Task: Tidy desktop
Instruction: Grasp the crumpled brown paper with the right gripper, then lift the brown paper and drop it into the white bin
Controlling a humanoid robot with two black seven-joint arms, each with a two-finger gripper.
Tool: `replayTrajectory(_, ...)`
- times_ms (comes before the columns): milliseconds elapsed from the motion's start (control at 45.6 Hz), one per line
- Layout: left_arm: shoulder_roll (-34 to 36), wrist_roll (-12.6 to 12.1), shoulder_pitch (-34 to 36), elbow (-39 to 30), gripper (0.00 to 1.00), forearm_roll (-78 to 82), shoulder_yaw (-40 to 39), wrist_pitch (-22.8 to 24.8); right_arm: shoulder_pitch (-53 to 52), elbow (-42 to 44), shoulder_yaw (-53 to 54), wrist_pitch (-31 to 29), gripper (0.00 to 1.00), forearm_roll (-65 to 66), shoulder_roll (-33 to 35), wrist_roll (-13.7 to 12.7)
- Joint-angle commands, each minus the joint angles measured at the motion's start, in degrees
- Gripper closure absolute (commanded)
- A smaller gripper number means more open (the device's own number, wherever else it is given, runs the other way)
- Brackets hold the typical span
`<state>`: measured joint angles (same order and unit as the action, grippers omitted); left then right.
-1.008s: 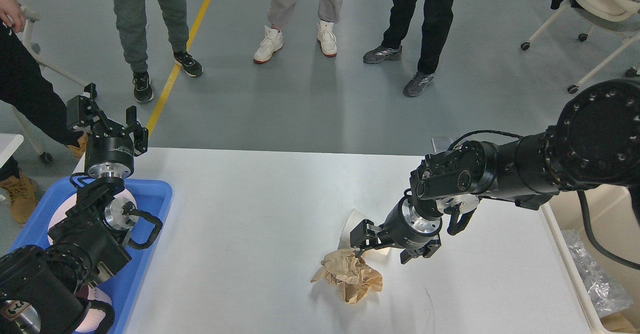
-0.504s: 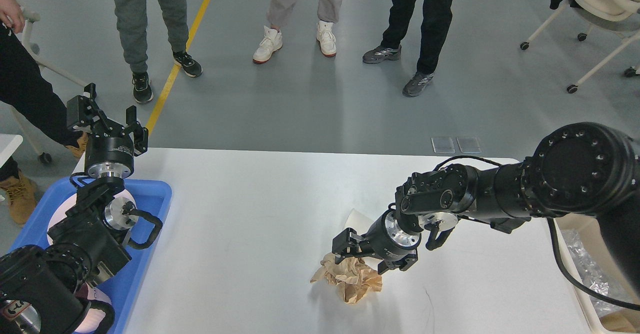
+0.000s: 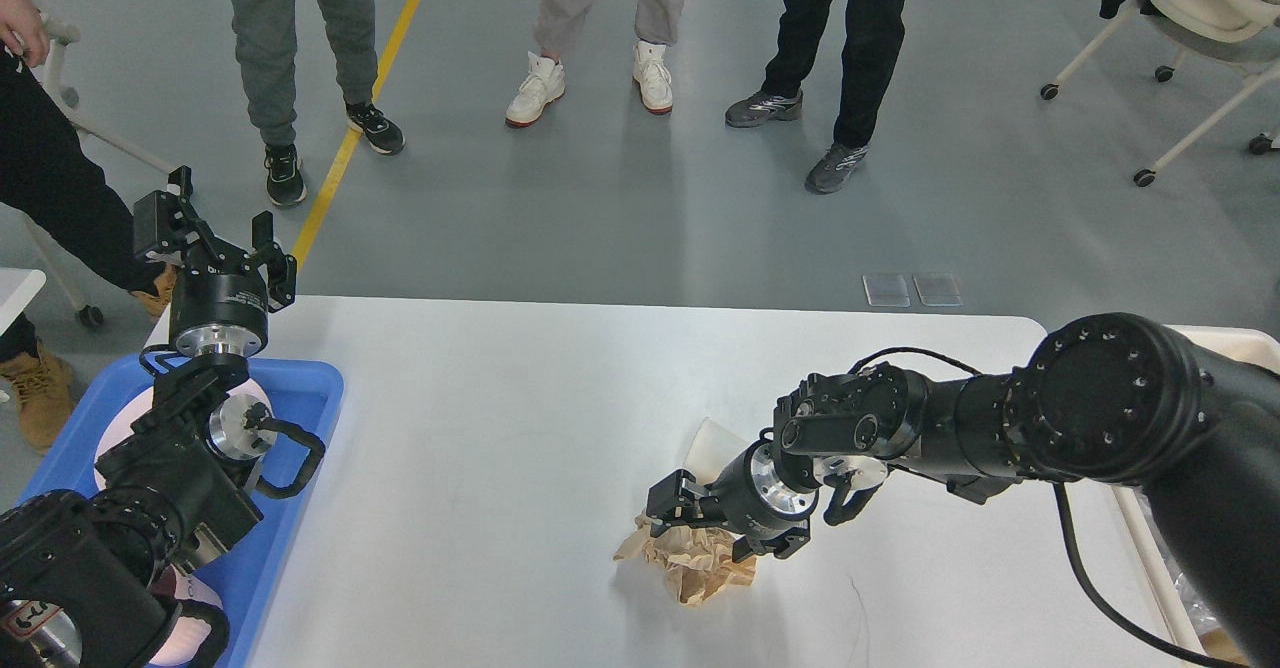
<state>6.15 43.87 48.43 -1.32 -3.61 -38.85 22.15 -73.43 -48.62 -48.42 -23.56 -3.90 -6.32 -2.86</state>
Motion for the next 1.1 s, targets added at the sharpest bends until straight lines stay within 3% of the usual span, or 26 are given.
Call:
replayTrajectory(0, 0.0, 0.0, 0.0, 0.0, 0.04, 0.0, 0.0, 0.0, 1.4, 1.2, 0.0, 0.8, 0.07, 0.0, -0.6, 0.0)
replayTrajectory(44, 0.0, 0.0, 0.0, 0.0, 0.04, 0.0, 0.0, 0.0, 1.5, 0.9, -0.1, 1.8, 0.16, 0.2, -0.6, 0.0)
replayTrajectory(132, 0.0, 0.0, 0.0, 0.0, 0.04, 0.0, 0.0, 0.0, 1.5, 0.3, -0.7, 2.7, 0.63, 1.5, -0.8, 0.0)
replayTrajectory(219, 0.0, 0.0, 0.0, 0.0, 0.04, 0.0, 0.0, 0.0, 1.3, 0.0, -0.9, 2.7, 0.97, 3.8, -1.0, 0.0)
replayTrajectory(241, 0.0, 0.0, 0.0, 0.0, 0.04, 0.0, 0.0, 0.0, 1.3, -0.1, -0.9, 2.7, 1.0, 4.0, -1.0, 0.0)
replayTrajectory(548, 0.0, 0.0, 0.0, 0.0, 0.04, 0.0, 0.0, 0.0, -2.6, -5.2, -1.0, 2.2, 1.0, 4.0, 1.2, 0.0)
replayTrajectory(921, 0.0, 0.0, 0.0, 0.0, 0.04, 0.0, 0.0, 0.0, -22.5, -22.5, -0.3, 1.4, 1.0, 4.0, 16.0, 0.0)
replayTrajectory(1074, 0.0, 0.0, 0.0, 0.0, 0.04, 0.0, 0.0, 0.0, -30.7, -23.5, -0.3, -4.5, 1.0, 4.0, 22.7, 0.1)
